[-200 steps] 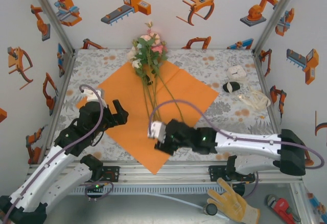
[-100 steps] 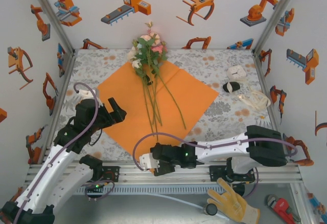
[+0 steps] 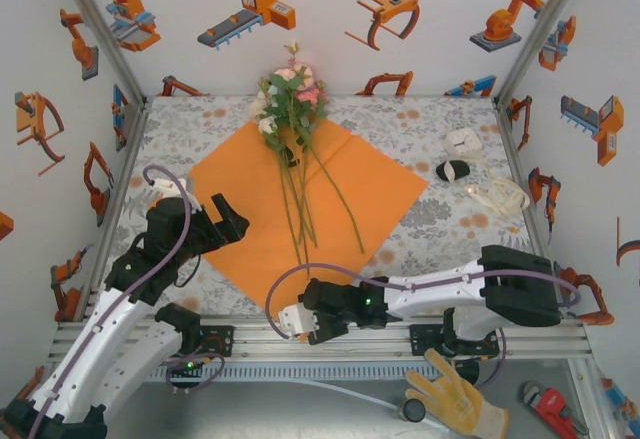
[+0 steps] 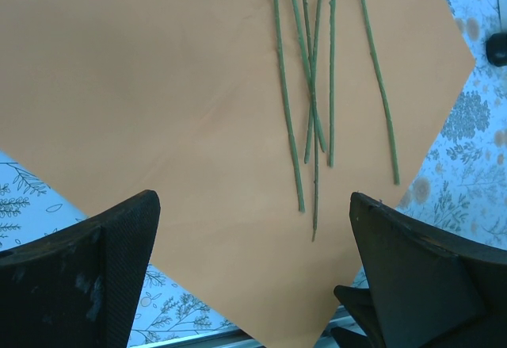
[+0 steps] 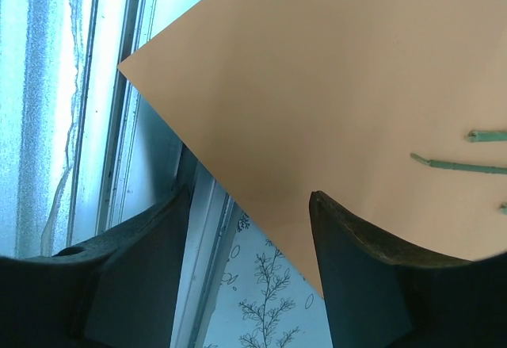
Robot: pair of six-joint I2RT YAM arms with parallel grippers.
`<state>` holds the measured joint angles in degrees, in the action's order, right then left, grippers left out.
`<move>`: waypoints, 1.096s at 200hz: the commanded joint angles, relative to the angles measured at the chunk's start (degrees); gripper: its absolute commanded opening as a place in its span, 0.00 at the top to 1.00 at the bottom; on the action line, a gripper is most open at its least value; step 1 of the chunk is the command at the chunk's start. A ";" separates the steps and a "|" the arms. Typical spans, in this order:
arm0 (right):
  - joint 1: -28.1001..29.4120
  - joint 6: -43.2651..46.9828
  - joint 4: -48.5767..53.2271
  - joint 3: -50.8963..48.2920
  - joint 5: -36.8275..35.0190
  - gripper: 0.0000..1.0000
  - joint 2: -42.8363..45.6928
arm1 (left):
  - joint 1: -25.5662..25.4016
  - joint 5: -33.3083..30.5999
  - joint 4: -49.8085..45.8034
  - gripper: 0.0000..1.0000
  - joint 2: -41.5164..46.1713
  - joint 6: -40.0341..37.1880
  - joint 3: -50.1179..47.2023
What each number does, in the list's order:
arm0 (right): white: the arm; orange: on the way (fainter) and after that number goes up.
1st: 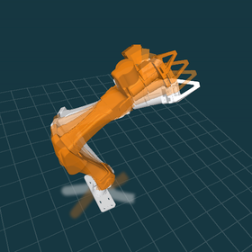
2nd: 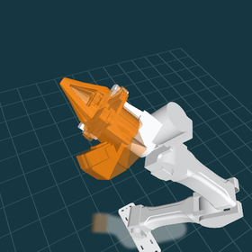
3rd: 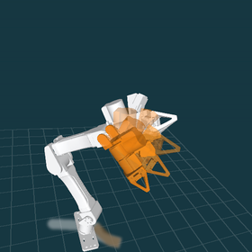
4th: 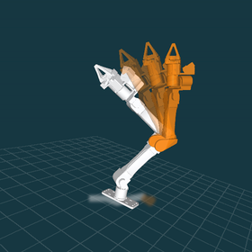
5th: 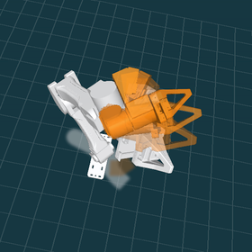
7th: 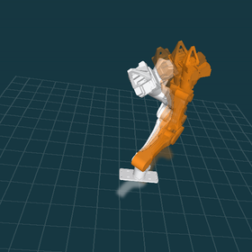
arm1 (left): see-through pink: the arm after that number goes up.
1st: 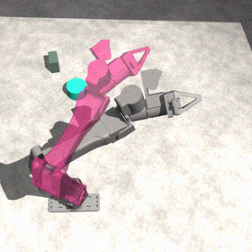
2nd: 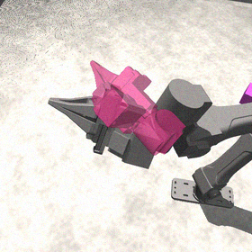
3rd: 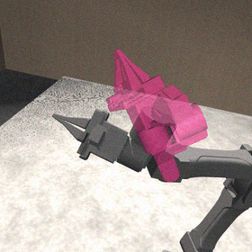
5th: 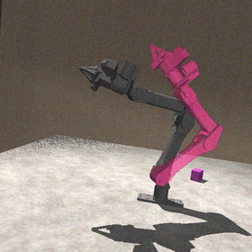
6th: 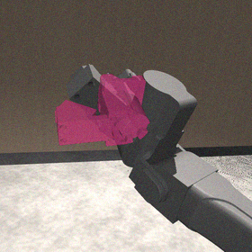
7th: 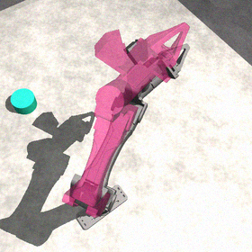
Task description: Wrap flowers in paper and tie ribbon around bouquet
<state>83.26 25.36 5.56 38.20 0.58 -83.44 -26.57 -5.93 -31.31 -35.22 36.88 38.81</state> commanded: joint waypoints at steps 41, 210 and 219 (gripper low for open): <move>-3.55 5.18 2.70 1.29 -2.61 0.48 2.16 | 0.24 0.44 0.65 0.03 1.00 0.56 -0.65; -3.90 6.37 1.20 1.96 2.89 0.43 0.32 | 0.21 0.55 1.19 0.03 1.20 0.65 -0.74; -3.84 6.32 1.32 2.21 3.34 0.43 0.12 | 0.27 0.42 1.24 0.03 1.18 0.65 -0.83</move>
<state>79.53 31.18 8.03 38.37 2.04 -82.50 -26.57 -5.93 -30.85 -34.46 36.91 38.20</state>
